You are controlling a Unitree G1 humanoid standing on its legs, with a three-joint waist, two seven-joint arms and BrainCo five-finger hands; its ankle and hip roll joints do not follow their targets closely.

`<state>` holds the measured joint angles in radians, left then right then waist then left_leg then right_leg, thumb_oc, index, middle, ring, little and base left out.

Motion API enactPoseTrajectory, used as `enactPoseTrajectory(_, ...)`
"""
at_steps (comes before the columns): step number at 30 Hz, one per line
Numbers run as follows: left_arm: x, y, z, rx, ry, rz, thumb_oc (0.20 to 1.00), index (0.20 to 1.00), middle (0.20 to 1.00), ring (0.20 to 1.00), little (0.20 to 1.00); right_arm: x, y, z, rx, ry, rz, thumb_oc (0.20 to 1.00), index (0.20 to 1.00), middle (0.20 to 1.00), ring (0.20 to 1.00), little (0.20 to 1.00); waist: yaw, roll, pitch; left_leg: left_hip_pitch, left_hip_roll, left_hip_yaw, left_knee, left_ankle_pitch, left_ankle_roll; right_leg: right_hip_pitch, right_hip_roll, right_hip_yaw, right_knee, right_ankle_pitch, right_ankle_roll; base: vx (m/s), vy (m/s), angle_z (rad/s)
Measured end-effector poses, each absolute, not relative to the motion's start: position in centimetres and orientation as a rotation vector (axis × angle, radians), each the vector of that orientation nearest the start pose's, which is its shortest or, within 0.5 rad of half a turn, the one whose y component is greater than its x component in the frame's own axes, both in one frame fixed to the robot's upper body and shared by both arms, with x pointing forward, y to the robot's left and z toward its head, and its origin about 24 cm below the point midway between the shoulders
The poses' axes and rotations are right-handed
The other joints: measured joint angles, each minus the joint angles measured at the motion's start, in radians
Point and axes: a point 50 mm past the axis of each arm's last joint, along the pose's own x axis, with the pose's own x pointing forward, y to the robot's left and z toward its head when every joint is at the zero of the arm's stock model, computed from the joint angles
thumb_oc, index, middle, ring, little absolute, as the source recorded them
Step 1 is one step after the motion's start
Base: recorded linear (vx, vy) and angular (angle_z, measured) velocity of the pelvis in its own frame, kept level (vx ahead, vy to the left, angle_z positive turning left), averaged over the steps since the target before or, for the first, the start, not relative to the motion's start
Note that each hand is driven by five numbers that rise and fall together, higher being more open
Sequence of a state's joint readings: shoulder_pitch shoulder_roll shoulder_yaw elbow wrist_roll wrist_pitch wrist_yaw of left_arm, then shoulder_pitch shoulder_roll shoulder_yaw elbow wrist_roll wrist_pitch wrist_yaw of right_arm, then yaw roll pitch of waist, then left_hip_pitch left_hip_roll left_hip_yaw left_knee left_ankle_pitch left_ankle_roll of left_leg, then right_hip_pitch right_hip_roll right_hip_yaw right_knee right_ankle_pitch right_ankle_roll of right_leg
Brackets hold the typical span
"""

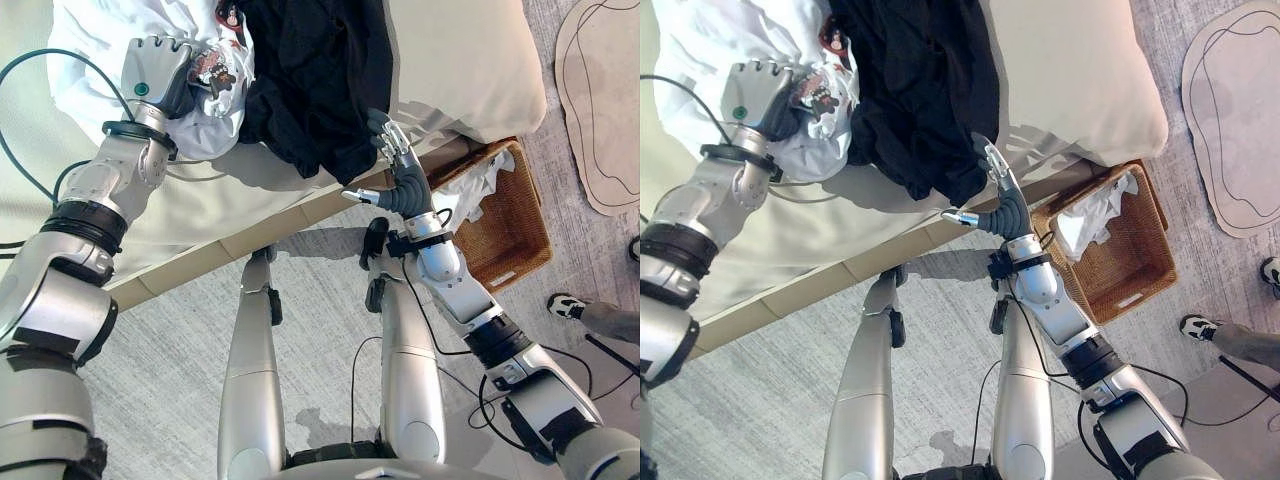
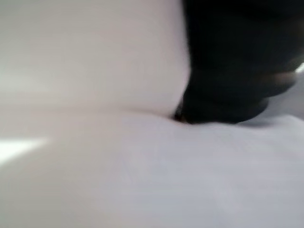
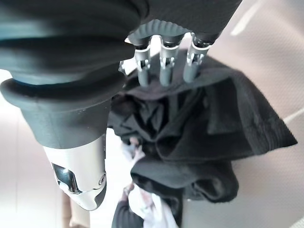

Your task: Pick up clothes into the bucket

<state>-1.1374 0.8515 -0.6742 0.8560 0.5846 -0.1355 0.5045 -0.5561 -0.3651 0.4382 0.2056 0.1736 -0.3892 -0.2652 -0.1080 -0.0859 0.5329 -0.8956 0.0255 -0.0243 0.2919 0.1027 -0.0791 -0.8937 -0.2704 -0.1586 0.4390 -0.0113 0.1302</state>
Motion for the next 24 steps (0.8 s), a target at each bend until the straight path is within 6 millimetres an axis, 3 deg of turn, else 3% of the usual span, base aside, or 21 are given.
enactPoseTrajectory(7,38.1,25.8,21.4,1.603,-0.471,0.318,0.2,0.2,0.2,0.2,0.2,31.7,-10.1,15.7,-0.174,-0.614,0.251,1.0,1.0,1.0,1.0,1.0,0.005,0.003,0.0,0.096,0.002,0.0,-0.016,-0.005,-0.002,0.091,0.003,-0.001,-0.011,-0.003,-0.002,0.01,-0.001,0.0)
enactPoseTrajectory(13,35.1,25.8,13.7,1.417,-0.371,0.239,0.2,0.2,0.2,0.2,0.2,31.5,-12.1,13.4,-0.18,-0.527,0.177,1.0,1.0,1.0,1.0,1.0,0.055,0.01,-0.005,0.26,0.009,0.008,-0.076,-0.011,-0.001,0.252,0.004,-0.013,-0.064,-0.014,0.004,0.07,-0.016,0.01)
enactPoseTrajectory(17,32.1,25.6,11.0,1.262,-0.359,0.232,0.2,0.2,0.2,0.2,0.2,31.6,-13.8,12.0,-0.204,-0.463,0.104,1.0,1.0,1.0,1.0,1.0,0.083,0.016,-0.007,0.387,0.008,0.002,-0.143,-0.007,0.007,0.387,0.006,-0.031,-0.127,-0.008,0.011,0.12,-0.035,0.07)
enactPoseTrajectory(20,30.5,24.8,10.2,1.169,-0.386,0.205,0.2,0.2,0.2,0.2,0.2,31.5,-15.5,10.8,-0.325,-0.418,0.057,1.0,1.0,1.0,1.0,1.0,0.102,0.026,-0.023,0.472,0.006,-0.005,-0.178,-0.007,0.007,0.498,0.012,-0.049,-0.199,0.004,0.025,0.11,-0.032,0.11)
enactPoseTrajectory(21,30.1,24.2,10.4,1.136,-0.411,0.183,0.2,0.2,0.2,0.2,0.2,31.7,-16.1,10.2,-0.42,-0.388,0.05,1.0,1.0,1.0,1.0,1.0,0.124,0.032,-0.057,0.49,0.004,-0.009,-0.193,-0.01,0.004,0.525,0.012,-0.057,-0.227,0.011,0.028,0.1,-0.036,0.09)
enactPoseTrajectory(24,29.8,22.8,11.9,1.08,-0.5,0.142,0.2,0.2,0.2,0.2,0.2,32.0,-16.5,9.3,-0.525,-0.34,0.053,1.0,1.0,1.0,1.0,1.0,0.134,0.041,-0.074,0.538,0.001,-0.012,-0.208,-0.005,0.01,0.594,0.016,-0.072,-0.277,0.028,0.031,0.07,-0.018,0.08)
